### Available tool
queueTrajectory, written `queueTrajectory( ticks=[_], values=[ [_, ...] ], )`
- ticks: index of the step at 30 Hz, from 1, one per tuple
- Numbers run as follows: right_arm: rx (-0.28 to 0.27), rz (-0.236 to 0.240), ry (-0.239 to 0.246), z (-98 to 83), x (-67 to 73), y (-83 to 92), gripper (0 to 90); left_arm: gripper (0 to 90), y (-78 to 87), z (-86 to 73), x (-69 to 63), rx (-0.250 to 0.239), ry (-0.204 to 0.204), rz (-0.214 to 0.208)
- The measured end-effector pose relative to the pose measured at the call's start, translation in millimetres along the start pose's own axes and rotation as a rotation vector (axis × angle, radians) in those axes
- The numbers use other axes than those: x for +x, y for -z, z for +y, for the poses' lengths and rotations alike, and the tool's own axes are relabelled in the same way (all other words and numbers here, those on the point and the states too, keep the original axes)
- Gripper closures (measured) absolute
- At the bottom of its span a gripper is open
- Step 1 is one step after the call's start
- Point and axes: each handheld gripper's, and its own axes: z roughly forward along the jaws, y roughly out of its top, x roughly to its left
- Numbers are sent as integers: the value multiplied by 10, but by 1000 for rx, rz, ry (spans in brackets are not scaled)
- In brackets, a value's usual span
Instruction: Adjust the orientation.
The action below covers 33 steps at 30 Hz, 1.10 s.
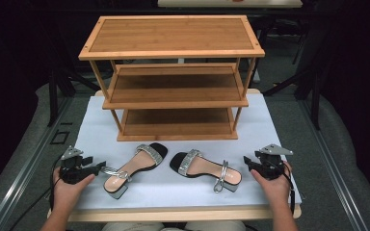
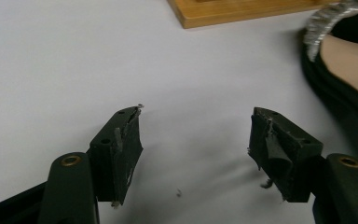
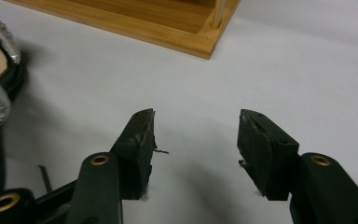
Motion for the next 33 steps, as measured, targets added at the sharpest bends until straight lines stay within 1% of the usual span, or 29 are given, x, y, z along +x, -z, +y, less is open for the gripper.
queueTrajectory(
  ticks=[1,2,3,4,5,6,8,9,10,12,13,14,16,17,18,19,20,21,22,23,24,25,26,27,28,30,31,32,33],
  values=[
    [-5,-4,13,-8,15,23,464,346,22,5,-16,-4,-9,-9],
    [-15,4,22,-23,28,34,475,351,41,12,-25,-5,-25,-14],
    [-6,-14,33,-37,49,54,483,354,57,16,-37,-12,-37,-17],
    [-11,-19,40,-54,67,57,485,366,72,18,-47,-20,-48,-14],
    [-7,-26,52,-65,83,72,487,375,72,18,-47,-20,-48,-14],
    [-20,-42,59,-82,105,81,498,381,96,23,-65,-28,-31,-28],
    [-12,-41,63,-94,117,106,496,381,94,23,-67,-32,-29,-32],
    [-26,-48,63,-101,121,102,495,384,93,26,-76,-34,-31,-37],
    [-16,-80,65,-105,134,120,494,394,95,31,-84,-34,-37,-40],
    [-8,-117,69,-110,139,137,480,393,114,36,-105,-41,-52,-35],
    [-26,-139,57,-116,148,141,495,393,126,36,-114,-43,-52,-32],
    [-6,-105,41,-109,139,159,476,393,151,32,-121,-40,-54,-37],
    [-13,-105,39,-126,163,174,480,392,189,16,-133,-57,-50,-27],
    [-25,-93,31,-146,182,181,480,392,204,10,-132,-59,-44,-33],
    [-25,-65,17,-152,185,184,486,391,226,-2,-133,-63,-29,-48],
    [-36,-10,-8,-155,181,180,499,390,240,-7,-136,-66,-26,-51],
    [-48,27,-16,-141,164,175,499,389,248,-7,-136,-69,-25,-53],
    [-63,43,-21,-134,152,168,502,387,261,-6,-134,-69,-26,-55],
    [-84,77,-35,-126,133,153,507,385,271,-6,-133,-70,-23,-55],
    [-93,92,-44,-122,120,146,508,385,280,-8,-130,-73,-21,-55],
    [-72,92,-47,-115,111,161,516,385,293,-8,-126,-73,-12,-58],
    [-78,108,-41,-115,100,166,525,385,302,-6,-122,-71,-10,-61],
    [-77,114,-34,-117,98,175,527,386,317,0,-118,-73,-3,-61],
    [-71,117,-14,-117,103,205,530,386,325,5,-116,-72,2,-64],
    [-69,129,-10,-115,106,220,529,386,335,11,-115,-75,9,-71],
    [-61,167,0,-95,103,265,517,387,358,21,-126,-83,20,-78],
    [-61,216,1,-70,101,302,516,387,364,25,-134,-87,22,-81],
    [-59,222,11,-51,107,326,513,386,381,31,-149,-89,17,-83],
    [-51,247,28,-19,125,361,511,386,392,38,-163,-89,11,-81]
  ],
)
